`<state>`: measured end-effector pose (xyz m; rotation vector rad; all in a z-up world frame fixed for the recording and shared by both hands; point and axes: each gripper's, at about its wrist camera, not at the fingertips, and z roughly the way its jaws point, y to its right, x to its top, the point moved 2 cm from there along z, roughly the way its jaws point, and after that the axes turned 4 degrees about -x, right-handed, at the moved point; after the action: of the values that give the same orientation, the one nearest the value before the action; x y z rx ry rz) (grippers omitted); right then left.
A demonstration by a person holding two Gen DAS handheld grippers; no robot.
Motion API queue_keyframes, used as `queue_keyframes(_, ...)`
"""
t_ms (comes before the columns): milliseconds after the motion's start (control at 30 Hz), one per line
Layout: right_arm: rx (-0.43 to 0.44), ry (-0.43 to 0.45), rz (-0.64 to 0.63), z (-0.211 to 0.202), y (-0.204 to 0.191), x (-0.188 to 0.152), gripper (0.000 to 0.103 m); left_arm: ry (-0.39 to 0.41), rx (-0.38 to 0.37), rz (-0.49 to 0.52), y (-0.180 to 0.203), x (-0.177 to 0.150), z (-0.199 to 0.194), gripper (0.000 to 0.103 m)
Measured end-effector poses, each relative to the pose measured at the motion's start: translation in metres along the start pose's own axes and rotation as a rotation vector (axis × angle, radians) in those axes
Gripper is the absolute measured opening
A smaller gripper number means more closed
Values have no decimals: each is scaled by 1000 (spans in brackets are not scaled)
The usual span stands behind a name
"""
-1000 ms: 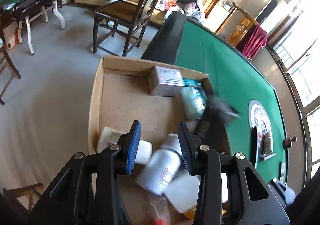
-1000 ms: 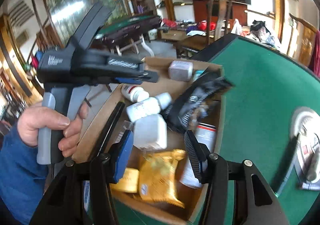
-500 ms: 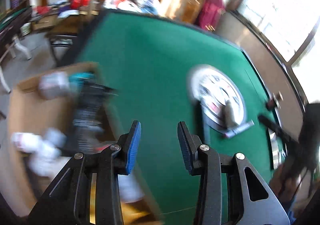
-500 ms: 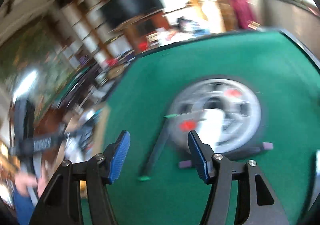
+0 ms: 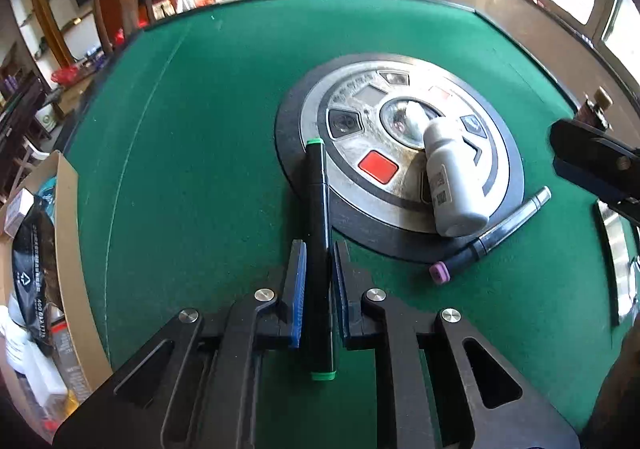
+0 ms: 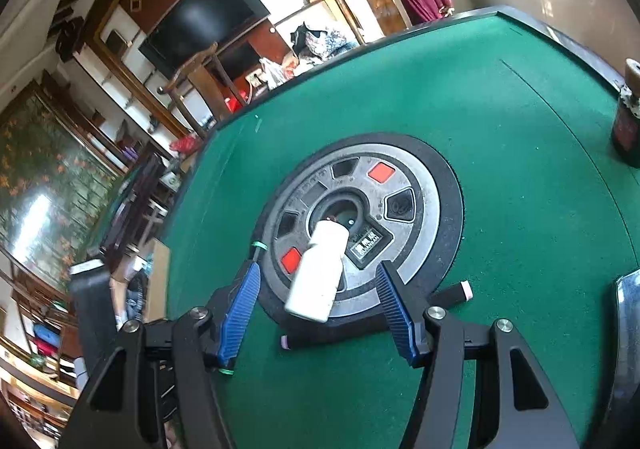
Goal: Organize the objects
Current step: 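Grasp another green-capped black marker with left gripper while right grasps white bottle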
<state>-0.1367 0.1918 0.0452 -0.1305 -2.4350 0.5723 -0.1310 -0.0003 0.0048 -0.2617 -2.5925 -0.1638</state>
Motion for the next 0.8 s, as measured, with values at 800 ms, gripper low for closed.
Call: queue_keyframes(800,-203,-56,-157,52,-21,-18,34,109,-33,-88,-36,-17,-2,14)
